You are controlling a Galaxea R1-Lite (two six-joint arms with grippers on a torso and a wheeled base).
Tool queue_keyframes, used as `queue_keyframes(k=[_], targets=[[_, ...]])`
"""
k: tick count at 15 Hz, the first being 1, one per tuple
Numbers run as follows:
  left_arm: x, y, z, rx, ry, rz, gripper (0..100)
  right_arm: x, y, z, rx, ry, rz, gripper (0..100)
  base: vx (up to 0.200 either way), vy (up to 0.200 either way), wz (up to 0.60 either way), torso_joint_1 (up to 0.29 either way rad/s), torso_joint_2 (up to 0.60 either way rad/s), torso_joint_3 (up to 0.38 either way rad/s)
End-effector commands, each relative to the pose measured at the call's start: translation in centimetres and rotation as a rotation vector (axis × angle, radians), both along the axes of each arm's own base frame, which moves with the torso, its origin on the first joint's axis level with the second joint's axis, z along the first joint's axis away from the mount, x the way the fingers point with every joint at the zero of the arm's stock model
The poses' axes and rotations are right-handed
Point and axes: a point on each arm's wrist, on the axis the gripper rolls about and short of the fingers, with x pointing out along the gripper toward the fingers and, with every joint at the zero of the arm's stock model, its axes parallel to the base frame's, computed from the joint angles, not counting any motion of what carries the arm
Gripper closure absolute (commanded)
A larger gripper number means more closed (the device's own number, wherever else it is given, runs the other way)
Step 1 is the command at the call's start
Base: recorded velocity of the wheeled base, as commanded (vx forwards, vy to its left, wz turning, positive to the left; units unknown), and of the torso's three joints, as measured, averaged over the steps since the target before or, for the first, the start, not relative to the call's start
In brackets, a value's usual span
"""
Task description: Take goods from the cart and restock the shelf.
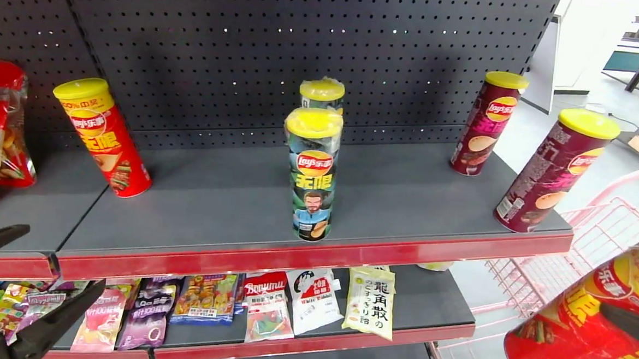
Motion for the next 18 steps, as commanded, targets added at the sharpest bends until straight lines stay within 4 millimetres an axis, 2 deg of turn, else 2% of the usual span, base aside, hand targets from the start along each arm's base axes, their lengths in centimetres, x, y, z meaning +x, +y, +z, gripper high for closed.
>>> queue_keyframes(k=[1,7,9,15,18], targets=[[0.0,0.0,0.0,0.0,-0.001,0.001,0,-0.1,0.0,0.0,0.001,-0.005,0.004,100,0.0,0.2,0.0,0.002,0.01,0.002],[0.0,0.0,0.0,0.002,0.0,0.0,0,-0.6,-0.1,-0.1,0.005,-0.016,0.01,100,0.0,0.2,0.0,0.002,0.0,0.002],[0.0,0.0,0.0,0.002,-0.001,0.0,0,-0.6,0.3,0.1,0.017,-0.014,0.093,100,0.0,0.2,0.0,-0.002,0.01,0.0],[0.1,0.0,0.0,0.002,0.0,0.002,0,1.1,1.3,0.3,0.009,0.002,0.148,100,0.0,0.2,0.0,0.0,0.0,0.002],[0.1,0.0,0.0,0.003,0.0,0.005,0,1.3,1.6,0.2,0.004,0.015,0.171,100,0.0,0.2,0.0,0.001,0.0,0.002]])
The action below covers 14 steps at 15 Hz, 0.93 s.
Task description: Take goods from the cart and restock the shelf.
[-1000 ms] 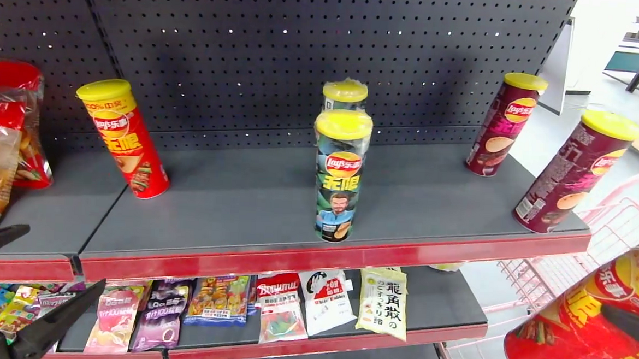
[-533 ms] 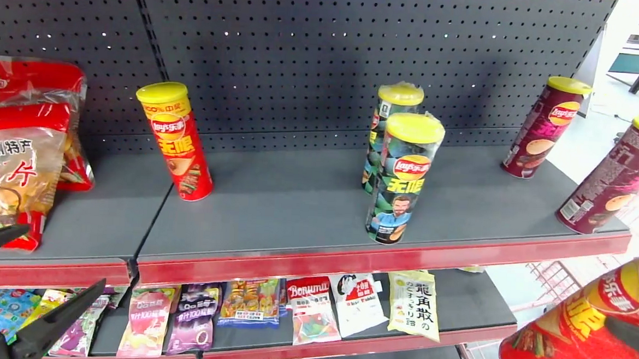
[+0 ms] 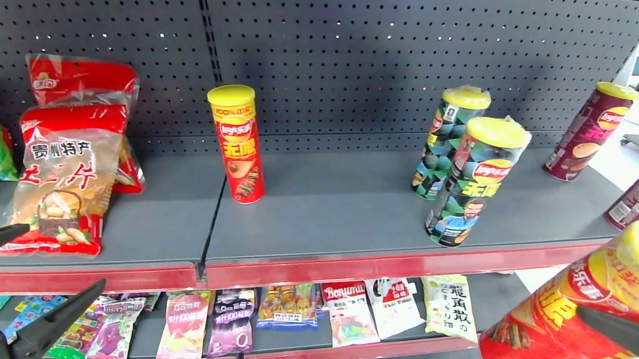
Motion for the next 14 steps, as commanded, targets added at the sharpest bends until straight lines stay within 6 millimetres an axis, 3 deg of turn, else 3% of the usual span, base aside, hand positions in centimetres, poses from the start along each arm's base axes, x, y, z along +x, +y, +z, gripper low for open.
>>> queue_keyframes(k=[1,6,12,14], targets=[[0.03,0.01,-0.02,0.001,0.001,0.003,0,0.3,0.28,-0.25,-0.008,0.019,0.016,100,0.0,0.2,0.0,0.002,0.0,-0.002],[0.06,0.0,-0.01,0.001,0.001,0.003,0,0.27,0.25,-0.32,-0.009,0.021,0.013,100,0.0,0.2,0.0,0.002,0.0,0.002],[0.09,-0.01,-0.03,0.032,-0.005,-0.002,0,0.26,0.25,-0.42,-0.012,0.025,0.012,100,0.0,0.0,0.0,0.0,0.0,0.0],[0.09,0.0,-0.03,0.032,-0.005,-0.001,0,0.27,0.24,-0.38,-0.011,0.023,0.01,100,0.2,0.0,0.0,-0.005,0.0,0.002]])
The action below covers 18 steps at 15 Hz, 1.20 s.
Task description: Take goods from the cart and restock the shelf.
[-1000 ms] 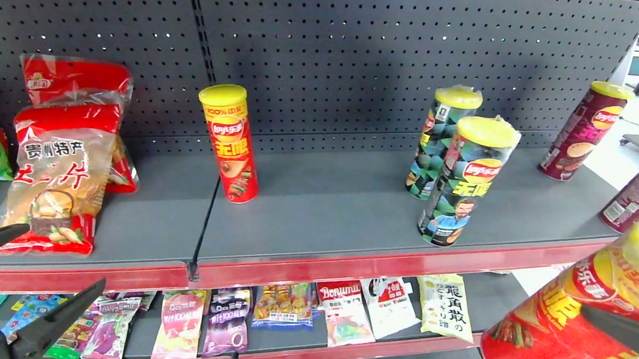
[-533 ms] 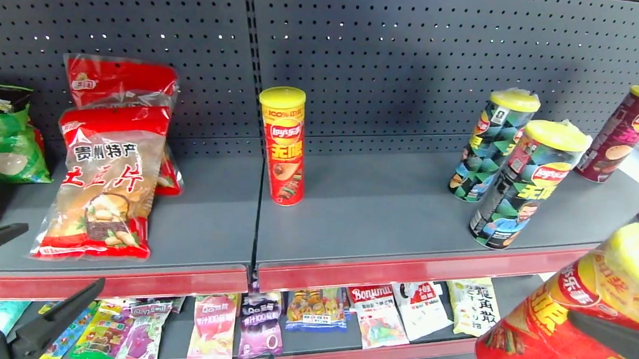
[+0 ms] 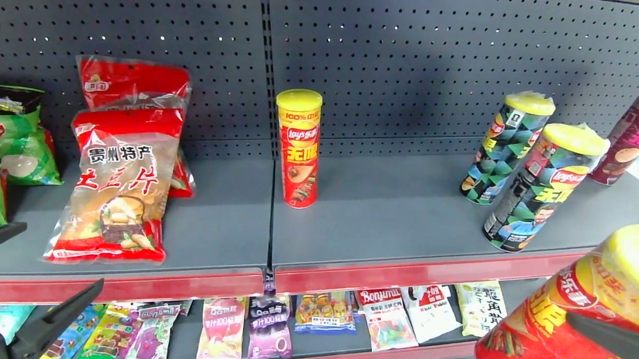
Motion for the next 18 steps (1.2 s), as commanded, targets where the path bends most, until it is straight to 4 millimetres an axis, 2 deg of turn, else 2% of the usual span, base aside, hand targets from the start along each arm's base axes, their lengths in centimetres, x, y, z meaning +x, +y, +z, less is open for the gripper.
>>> queue_keyframes(k=[1,6,9,11,15,16,17,18], targets=[[0.0,0.0,0.0,0.0,0.0,0.0,0,0.0,0.0,0.0,-0.001,-0.001,0.0,100,0.2,0.0,0.0,-0.017,-0.01,0.007],[0.4,-0.1,0.1,0.002,0.007,-0.009,0,-0.1,0.8,0.4,0.002,-0.007,0.086,100,0.0,0.0,0.0,0.0,0.0,0.0],[2.0,-0.8,0.9,0.002,0.035,-0.053,0,0.1,1.5,0.6,-0.009,-0.003,0.139,100,0.0,0.0,0.0,0.0,0.0,0.0],[5.9,-2.6,3.0,-0.038,0.05,-0.141,0,0.7,1.9,0.6,-0.018,-0.01,0.147,100,0.0,0.0,0.0,0.0,0.0,0.0],[12.6,-7.2,3.4,-0.082,0.053,-0.263,0,1.3,2.2,0.5,-0.019,-0.01,0.139,100,0.0,0.0,0.0,0.0,0.0,0.0],[13.0,-7.7,3.4,-0.101,0.061,-0.274,0,1.3,2.2,0.4,-0.02,-0.007,0.138,100,0.0,0.0,0.0,0.0,0.0,0.0],[14.4,-9.3,3.6,-0.19,0.113,-0.365,0,1.1,2.0,0.3,-0.017,-0.008,0.131,100,0.0,0.0,0.0,0.0,0.0,0.0],[15.6,-10.0,3.8,-0.212,0.125,-0.417,0,1.1,1.9,0.2,-0.017,-0.005,0.123,100,0.0,0.0,0.0,0.0,0.0,0.0]])
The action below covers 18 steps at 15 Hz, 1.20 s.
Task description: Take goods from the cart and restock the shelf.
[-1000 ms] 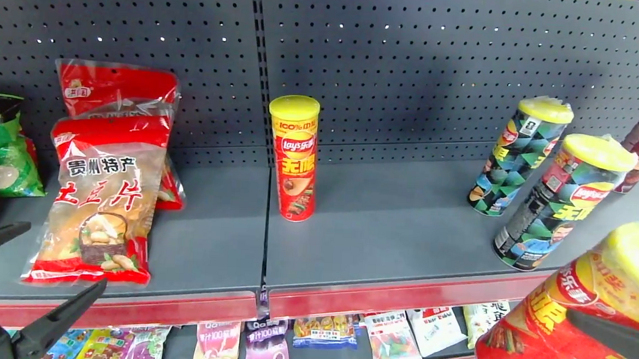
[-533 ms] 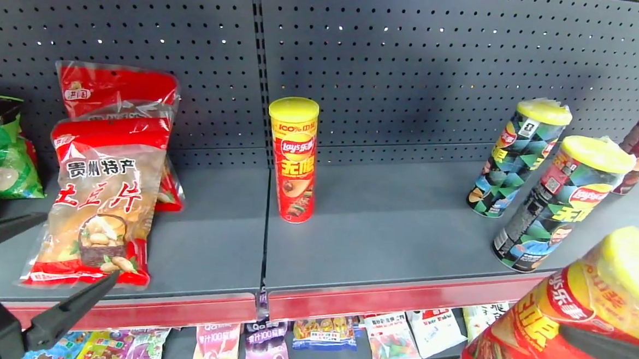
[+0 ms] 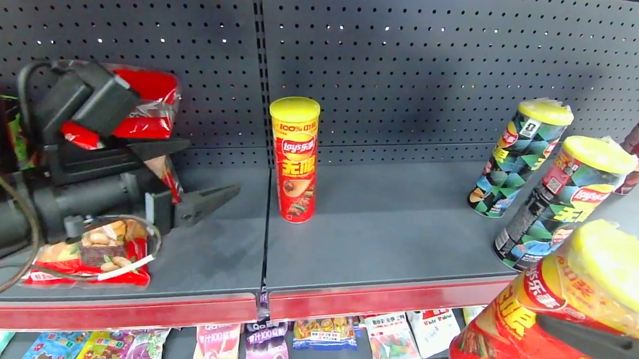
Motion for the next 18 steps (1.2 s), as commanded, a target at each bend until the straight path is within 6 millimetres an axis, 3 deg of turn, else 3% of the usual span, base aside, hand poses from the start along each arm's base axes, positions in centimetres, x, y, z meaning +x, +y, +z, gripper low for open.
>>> queue_keyframes(k=[1,4,6,9,18], targets=[[4.5,-3.0,-1.1,-0.02,0.078,-0.107,0,0.0,-0.2,-0.2,-0.001,0.005,-0.015,100,0.0,0.0,0.0,0.0,0.0,0.0],[7.1,-4.3,-0.6,-0.032,0.061,-0.137,0,0.1,-0.2,-0.2,-0.001,0.01,-0.022,100,0.0,0.0,0.0,0.0,0.0,0.0],[8.9,-3.7,-0.9,0.002,0.037,-0.115,0,0.2,-0.1,-0.3,-0.003,0.014,-0.022,100,0.0,0.0,0.0,0.0,0.0,0.0],[9.5,-3.4,-0.9,0.014,0.02,-0.149,0,0.2,-0.1,-0.3,-0.004,0.017,-0.022,100,0.0,0.0,0.0,0.0,0.0,0.0],[13.5,-5.5,-1.0,-0.012,-0.003,-0.241,0,0.4,-0.4,-0.5,-0.009,0.021,-0.05,100,0.0,0.0,0.0,0.0,0.0,0.0]])
